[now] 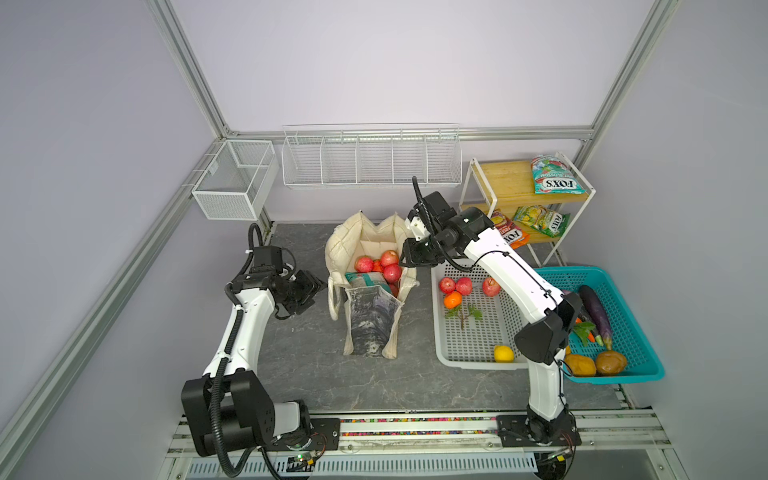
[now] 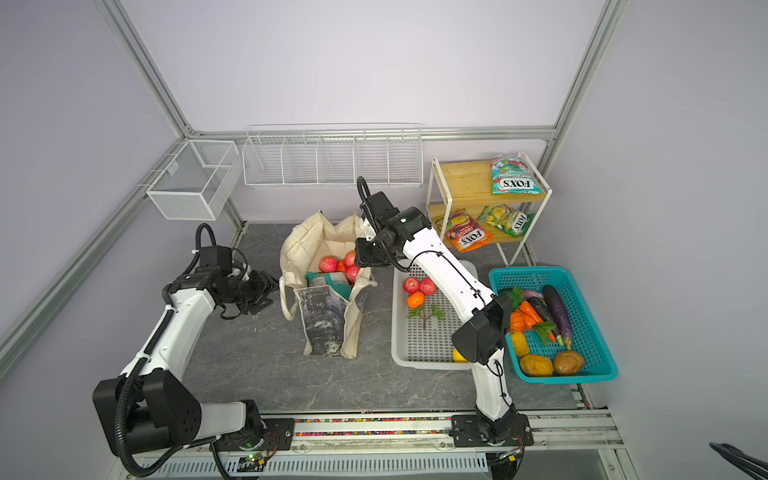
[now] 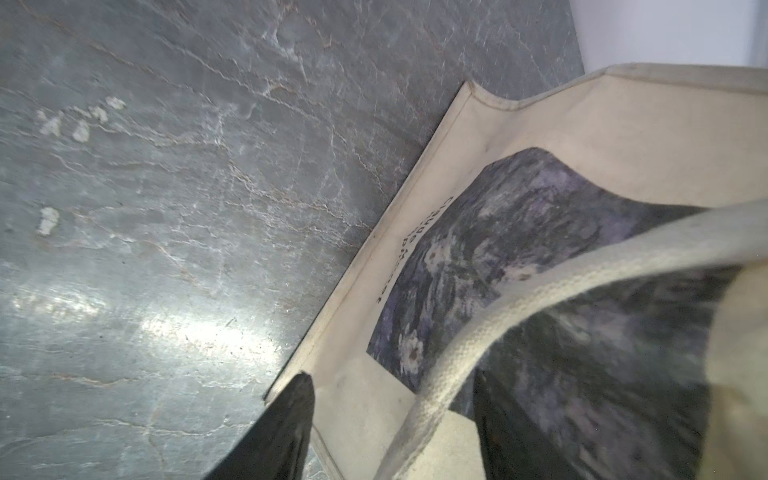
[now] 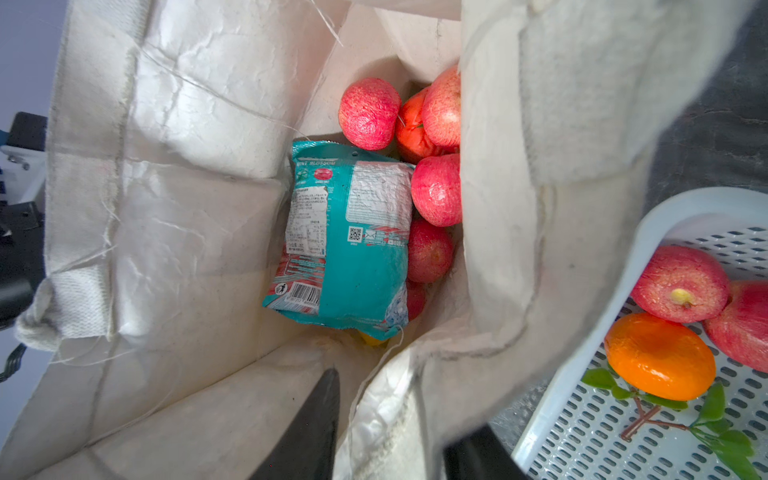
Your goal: Place the food into the grocery bag and tie it
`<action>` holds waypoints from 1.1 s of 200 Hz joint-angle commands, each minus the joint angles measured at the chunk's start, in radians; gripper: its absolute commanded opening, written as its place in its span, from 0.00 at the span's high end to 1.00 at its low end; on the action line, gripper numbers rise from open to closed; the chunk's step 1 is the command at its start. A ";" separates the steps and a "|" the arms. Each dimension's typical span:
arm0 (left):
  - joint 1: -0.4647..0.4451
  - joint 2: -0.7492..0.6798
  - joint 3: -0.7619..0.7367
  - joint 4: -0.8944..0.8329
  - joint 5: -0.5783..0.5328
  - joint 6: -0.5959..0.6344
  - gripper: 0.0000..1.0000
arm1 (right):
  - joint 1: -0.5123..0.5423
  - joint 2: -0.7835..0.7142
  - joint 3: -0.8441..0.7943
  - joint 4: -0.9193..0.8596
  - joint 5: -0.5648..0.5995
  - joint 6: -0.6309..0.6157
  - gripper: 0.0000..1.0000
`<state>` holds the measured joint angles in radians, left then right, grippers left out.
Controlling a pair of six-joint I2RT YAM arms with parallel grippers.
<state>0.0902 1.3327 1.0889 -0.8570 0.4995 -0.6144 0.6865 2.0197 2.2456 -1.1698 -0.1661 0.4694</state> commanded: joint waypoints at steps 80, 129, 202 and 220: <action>-0.008 0.005 -0.089 0.074 0.174 0.061 0.55 | -0.017 -0.015 -0.014 0.021 -0.049 -0.008 0.58; -0.017 -0.029 -0.092 0.065 0.207 0.058 0.45 | -0.020 -0.010 -0.007 0.023 -0.052 -0.002 0.58; -0.076 0.058 -0.076 0.124 0.185 0.059 0.60 | -0.022 -0.015 -0.017 0.017 -0.056 -0.003 0.58; -0.085 0.081 -0.056 0.127 0.177 0.065 0.62 | -0.022 -0.017 -0.017 0.015 -0.056 -0.003 0.58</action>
<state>0.0162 1.3819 1.0039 -0.7586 0.6853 -0.5644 0.6697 2.0197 2.2436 -1.1625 -0.2100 0.4679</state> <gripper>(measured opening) 0.394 0.422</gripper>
